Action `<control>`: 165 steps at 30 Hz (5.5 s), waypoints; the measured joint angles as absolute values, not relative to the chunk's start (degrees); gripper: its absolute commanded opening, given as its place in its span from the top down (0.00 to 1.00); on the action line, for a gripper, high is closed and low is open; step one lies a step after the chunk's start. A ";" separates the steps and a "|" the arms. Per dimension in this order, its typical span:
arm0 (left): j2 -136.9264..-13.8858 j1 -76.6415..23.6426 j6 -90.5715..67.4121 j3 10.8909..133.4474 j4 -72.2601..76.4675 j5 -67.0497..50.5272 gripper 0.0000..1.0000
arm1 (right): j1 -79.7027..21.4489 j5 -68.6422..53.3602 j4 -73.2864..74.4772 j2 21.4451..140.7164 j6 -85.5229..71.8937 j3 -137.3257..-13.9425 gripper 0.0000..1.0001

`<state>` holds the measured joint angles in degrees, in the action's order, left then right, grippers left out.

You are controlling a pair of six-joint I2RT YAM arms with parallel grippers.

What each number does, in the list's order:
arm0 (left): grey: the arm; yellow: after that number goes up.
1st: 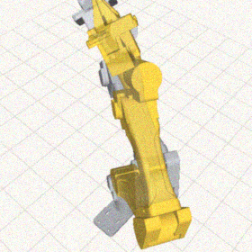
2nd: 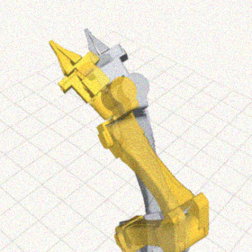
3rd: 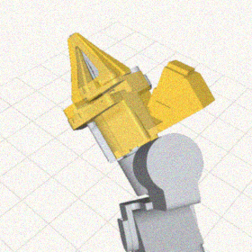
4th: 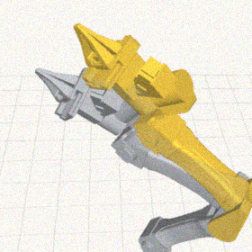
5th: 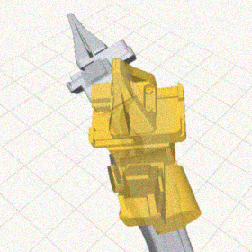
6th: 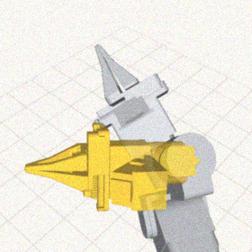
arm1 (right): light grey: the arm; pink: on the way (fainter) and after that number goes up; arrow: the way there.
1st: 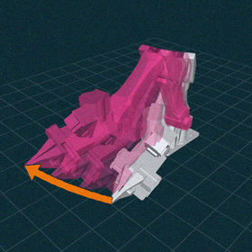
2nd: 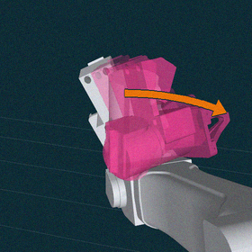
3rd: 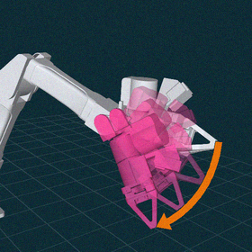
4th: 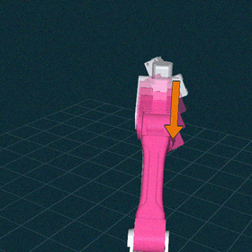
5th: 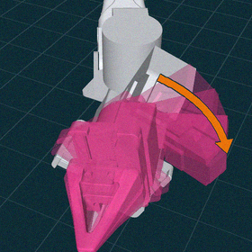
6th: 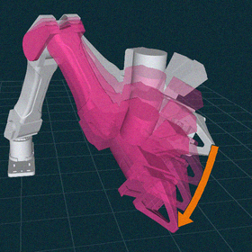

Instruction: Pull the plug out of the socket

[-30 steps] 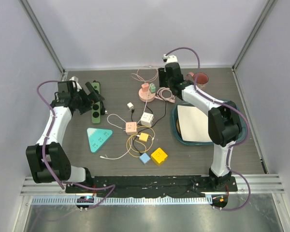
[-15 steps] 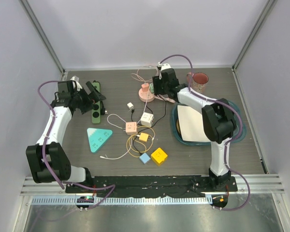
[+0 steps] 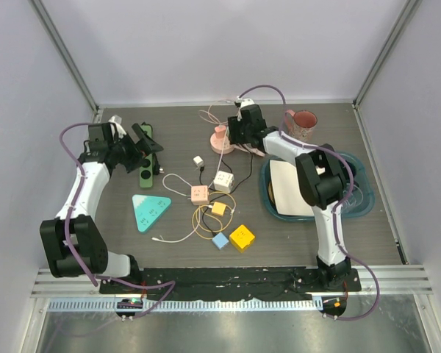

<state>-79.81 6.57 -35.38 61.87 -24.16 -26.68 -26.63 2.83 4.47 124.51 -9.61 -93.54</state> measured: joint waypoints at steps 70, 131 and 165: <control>-122.37 -21.87 -47.92 82.56 2.35 -9.85 0.83 | -32.45 8.29 -7.79 123.76 -11.49 -86.87 0.99; -125.01 -27.49 -42.78 93.95 -13.43 -2.02 0.69 | -30.68 6.68 -1.78 118.67 -13.67 -83.11 0.99; -122.87 -24.69 -37.26 94.35 -23.94 -9.06 0.42 | -30.68 5.21 -0.73 115.09 -12.69 -80.58 0.99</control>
<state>-122.87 -24.69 -37.26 94.35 -23.94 -9.06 -30.68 5.21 -0.73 115.09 -12.69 -80.58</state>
